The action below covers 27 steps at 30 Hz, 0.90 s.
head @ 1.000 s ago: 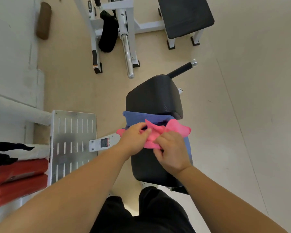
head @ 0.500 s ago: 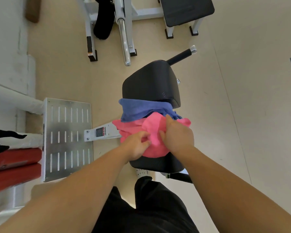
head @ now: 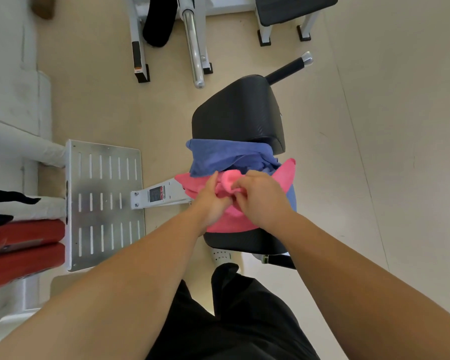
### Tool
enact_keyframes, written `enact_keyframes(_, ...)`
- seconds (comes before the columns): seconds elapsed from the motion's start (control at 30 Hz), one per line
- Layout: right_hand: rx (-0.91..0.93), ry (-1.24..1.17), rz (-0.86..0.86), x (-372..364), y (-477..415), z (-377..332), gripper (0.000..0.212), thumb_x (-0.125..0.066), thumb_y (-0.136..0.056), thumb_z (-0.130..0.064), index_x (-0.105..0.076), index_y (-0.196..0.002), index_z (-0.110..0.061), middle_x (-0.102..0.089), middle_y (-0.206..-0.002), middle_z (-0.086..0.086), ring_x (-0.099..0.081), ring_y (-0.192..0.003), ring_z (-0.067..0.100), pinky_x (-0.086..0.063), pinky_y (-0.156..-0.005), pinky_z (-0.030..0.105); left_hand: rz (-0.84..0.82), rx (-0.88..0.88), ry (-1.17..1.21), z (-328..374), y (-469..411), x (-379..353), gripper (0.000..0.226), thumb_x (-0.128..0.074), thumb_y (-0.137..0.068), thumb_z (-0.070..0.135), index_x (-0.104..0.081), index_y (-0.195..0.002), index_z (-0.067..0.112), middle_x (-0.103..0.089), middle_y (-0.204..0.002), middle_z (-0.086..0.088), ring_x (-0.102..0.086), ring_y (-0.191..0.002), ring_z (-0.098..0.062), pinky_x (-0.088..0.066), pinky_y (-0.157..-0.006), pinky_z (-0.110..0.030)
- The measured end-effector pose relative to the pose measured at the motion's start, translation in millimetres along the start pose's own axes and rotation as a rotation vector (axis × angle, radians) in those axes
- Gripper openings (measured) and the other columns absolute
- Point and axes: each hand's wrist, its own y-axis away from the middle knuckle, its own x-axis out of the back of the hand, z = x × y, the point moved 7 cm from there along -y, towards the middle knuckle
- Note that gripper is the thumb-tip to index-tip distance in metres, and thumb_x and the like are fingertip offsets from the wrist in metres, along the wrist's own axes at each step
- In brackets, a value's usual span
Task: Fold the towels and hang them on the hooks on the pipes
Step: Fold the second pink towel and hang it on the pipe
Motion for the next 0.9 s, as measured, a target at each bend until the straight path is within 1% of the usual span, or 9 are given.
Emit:
enact_keyframes(0.17, 0.024, -0.393, 0.084, 32.5, 13.8, -14.3, 0.015, -0.052, -0.099, -0.014, -0.066, -0.100, -0.012, -0.063, -0.087, 0.005, -0.057, -0.079, 0.022, -0.046, -0.071, 0.032, 0.078, -0.027, 0.131, 16.7, 13.1, 18.8, 0.027, -0.069, -0.092, 0.011, -0.068, -0.117, 0.020, -0.073, -0.111, -0.005, -0.066, -0.106, -0.023, -0.053, -0.093, -0.037)
enact_keyframes(0.27, -0.018, -0.499, 0.074, 53.0, 16.9, -25.3, 0.009, -0.052, -0.097, -0.006, -0.061, -0.095, -0.006, -0.063, -0.082, 0.012, -0.053, -0.073, 0.020, -0.042, -0.065, 0.028, 0.151, -0.086, 0.125, 33.1, 42.3, 47.9, 0.024, -0.071, -0.086, 0.009, -0.074, -0.109, 0.014, -0.075, -0.105, -0.010, -0.067, -0.095, -0.018, -0.055, -0.086, -0.034)
enact_keyframes(0.33, -0.062, -0.545, 0.031, 61.7, 17.1, -39.9, 0.009, -0.058, -0.092, -0.009, -0.060, -0.100, -0.014, -0.065, -0.082, 0.007, -0.056, -0.076, 0.015, -0.044, -0.068, 0.023, 0.212, -0.128, 0.128, 46.3, 71.4, 71.7, 0.027, -0.071, -0.086, 0.001, -0.074, -0.105, 0.020, -0.077, -0.098, -0.002, -0.069, -0.086, -0.008, -0.057, -0.073, -0.019)
enact_keyframes(0.43, -0.084, -0.703, -0.139, 60.6, 10.0, -79.5, 0.040, -0.067, -0.092, -0.025, -0.050, -0.128, -0.026, -0.070, -0.084, -0.001, -0.061, -0.074, 0.004, -0.045, -0.069, 0.022, 0.315, -0.175, 0.158, 63.9, 123.6, 110.0, 0.032, -0.077, -0.078, -0.002, -0.073, -0.100, 0.021, -0.078, -0.097, -0.004, -0.071, -0.083, -0.008, -0.060, -0.072, -0.021)
enact_keyframes(0.53, -0.020, -0.774, -0.296, 57.9, -0.1, -138.6, 0.064, -0.070, -0.091, -0.042, -0.044, -0.146, -0.021, -0.071, -0.085, -0.006, -0.065, -0.075, 0.001, -0.046, -0.069, 0.017, 0.402, -0.240, 0.135, 76.0, 177.7, 147.8, 0.034, -0.080, -0.066, -0.003, -0.074, -0.094, 0.016, -0.079, -0.085, -0.002, -0.071, -0.078, -0.011, -0.059, -0.073, -0.026)
enact_keyframes(0.67, 0.157, -0.815, -0.390, 58.7, -9.3, -228.3, 0.048, -0.078, -0.084, -0.043, -0.065, -0.127, -0.027, -0.076, -0.100, -0.003, -0.073, -0.094, 0.015, -0.060, -0.085, 0.037, 0.516, -0.302, 0.084, 71.4, 243.6, 195.5, 0.032, -0.074, -0.071, -0.012, -0.063, -0.071, 0.019, -0.059, -0.057, 0.015, -0.052, -0.056, -0.004, -0.044, -0.056, -0.019)
enact_keyframes(0.77, 0.336, -0.757, -0.383, 58.5, -8.1, -298.4, 0.017, -0.070, -0.084, -0.031, -0.075, -0.093, -0.018, -0.074, -0.087, 0.012, -0.067, -0.083, 0.017, -0.055, -0.080, 0.051, 0.662, -0.342, 0.146, 45.6, 291.6, 232.9, 0.014, -0.071, -0.068, 0.000, -0.061, -0.072, 0.009, -0.055, -0.061, 0.004, -0.047, -0.059, -0.011, -0.038, -0.057, -0.024)
enact_keyframes(0.83, 0.383, -0.804, -0.379, 54.3, -2.9, -339.5, 0.010, -0.066, -0.088, -0.021, -0.071, -0.085, -0.013, -0.070, -0.083, 0.018, -0.059, -0.077, 0.017, -0.052, -0.073, 0.048, 0.721, -0.337, 0.187, 17.2, 321.1, 252.6, 0.020, -0.076, -0.069, 0.006, -0.062, -0.081, -0.001, -0.059, -0.071, -0.010, -0.052, -0.065, -0.016, -0.041, -0.061, -0.030)
enact_keyframes(0.9, 0.416, -0.841, -0.400, 46.1, 7.8, -378.1, 0.014, -0.062, -0.095, -0.013, -0.068, -0.083, -0.015, -0.065, -0.076, 0.008, -0.056, -0.075, 0.014, -0.047, -0.070, 0.036, 0.730, -0.289, 0.165, -20.2, 343.2, 266.7, 0.013, -0.076, -0.076, 0.000, -0.067, -0.084, 0.002, -0.063, -0.074, -0.009, -0.056, -0.067, -0.016, -0.045, -0.066, -0.033)
